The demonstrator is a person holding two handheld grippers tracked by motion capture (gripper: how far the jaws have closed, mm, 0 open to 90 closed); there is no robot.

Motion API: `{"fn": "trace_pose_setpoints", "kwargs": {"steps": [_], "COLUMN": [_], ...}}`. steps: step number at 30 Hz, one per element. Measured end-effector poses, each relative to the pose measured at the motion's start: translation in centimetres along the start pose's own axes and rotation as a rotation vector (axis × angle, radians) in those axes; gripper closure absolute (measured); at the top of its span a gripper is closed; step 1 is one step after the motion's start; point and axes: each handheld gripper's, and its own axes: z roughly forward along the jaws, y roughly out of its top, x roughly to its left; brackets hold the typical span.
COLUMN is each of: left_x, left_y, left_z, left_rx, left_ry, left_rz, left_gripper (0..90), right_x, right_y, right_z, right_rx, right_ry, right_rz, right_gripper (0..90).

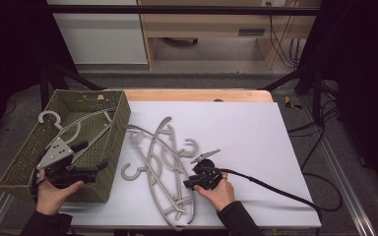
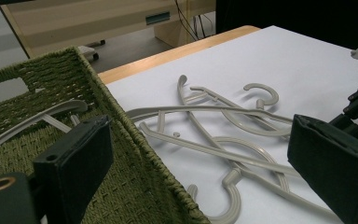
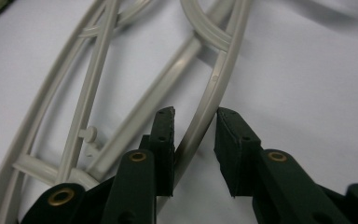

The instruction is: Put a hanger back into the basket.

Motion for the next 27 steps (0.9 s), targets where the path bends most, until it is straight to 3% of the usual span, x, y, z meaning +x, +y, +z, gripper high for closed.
{"fn": "trace_pose_setpoints", "kwargs": {"steps": [4, 12, 17, 23, 27], "left_x": [0.0, -0.1, -0.1, -0.2, -0.2], "left_y": [0.0, 0.0, 0.0, -0.1, -0.1], "left_z": [0.0, 0.0, 0.2, 0.3, 0.4], "left_rx": [0.001, 0.002, 0.008, 0.011, 0.015], "left_ry": [-0.001, -0.002, -0.008, -0.01, -0.01], "left_rz": [0.0, 0.0, 0.002, 0.001, 0.002], "left_gripper": [6.4, 6.4, 6.2, 6.2, 6.2], "right_x": [-0.8, -2.3, -2.7, -2.6, -2.4], "right_y": [0.0, -0.2, -0.3, -0.6, -0.6], "right_z": [-0.5, -1.4, -1.4, -1.3, -1.2], "right_rx": [0.004, -0.006, -0.012, -0.002, -0.002], "right_ry": [-0.046, -0.128, -0.134, -0.134, -0.143], "right_rz": [0.041, 0.047, 0.043, 0.018, 0.018], "right_gripper": [73.4, 78.3, 78.2, 66.4, 70.2]}}
